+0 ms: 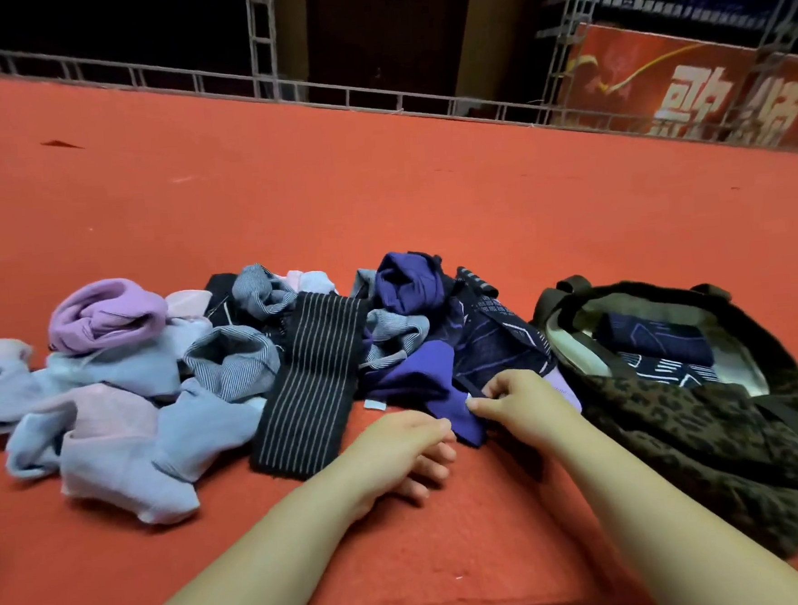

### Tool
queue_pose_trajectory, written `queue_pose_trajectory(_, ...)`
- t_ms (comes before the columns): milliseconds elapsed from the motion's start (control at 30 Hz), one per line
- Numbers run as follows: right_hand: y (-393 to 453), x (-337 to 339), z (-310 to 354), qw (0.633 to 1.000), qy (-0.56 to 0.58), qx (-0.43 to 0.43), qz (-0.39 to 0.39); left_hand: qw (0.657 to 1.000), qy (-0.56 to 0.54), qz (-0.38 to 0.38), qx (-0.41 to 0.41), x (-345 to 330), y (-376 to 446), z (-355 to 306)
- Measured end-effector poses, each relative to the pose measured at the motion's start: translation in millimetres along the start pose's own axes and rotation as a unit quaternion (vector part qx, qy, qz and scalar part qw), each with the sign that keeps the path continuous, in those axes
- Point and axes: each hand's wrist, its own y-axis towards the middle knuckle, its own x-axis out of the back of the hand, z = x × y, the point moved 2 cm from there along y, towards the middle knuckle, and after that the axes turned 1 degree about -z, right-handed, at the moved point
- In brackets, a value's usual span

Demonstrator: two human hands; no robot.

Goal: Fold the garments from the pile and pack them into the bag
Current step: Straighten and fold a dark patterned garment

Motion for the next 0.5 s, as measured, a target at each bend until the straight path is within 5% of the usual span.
queue_pose_trajectory(267,-62,-29,20,0.926,0.337,0.009,0.172,0.98,-0.04,-0.142,-0.13,3,-8,17)
queue_pose_trajectory(367,-73,-41,19,0.891,0.401,-0.011,0.212,0.979,-0.03,-0.149,-0.134,7,-10,21)
queue_pose_trajectory(500,-81,-37,8,0.889,0.408,-0.027,0.206,0.986,0.012,-0.112,-0.121,8,-6,21)
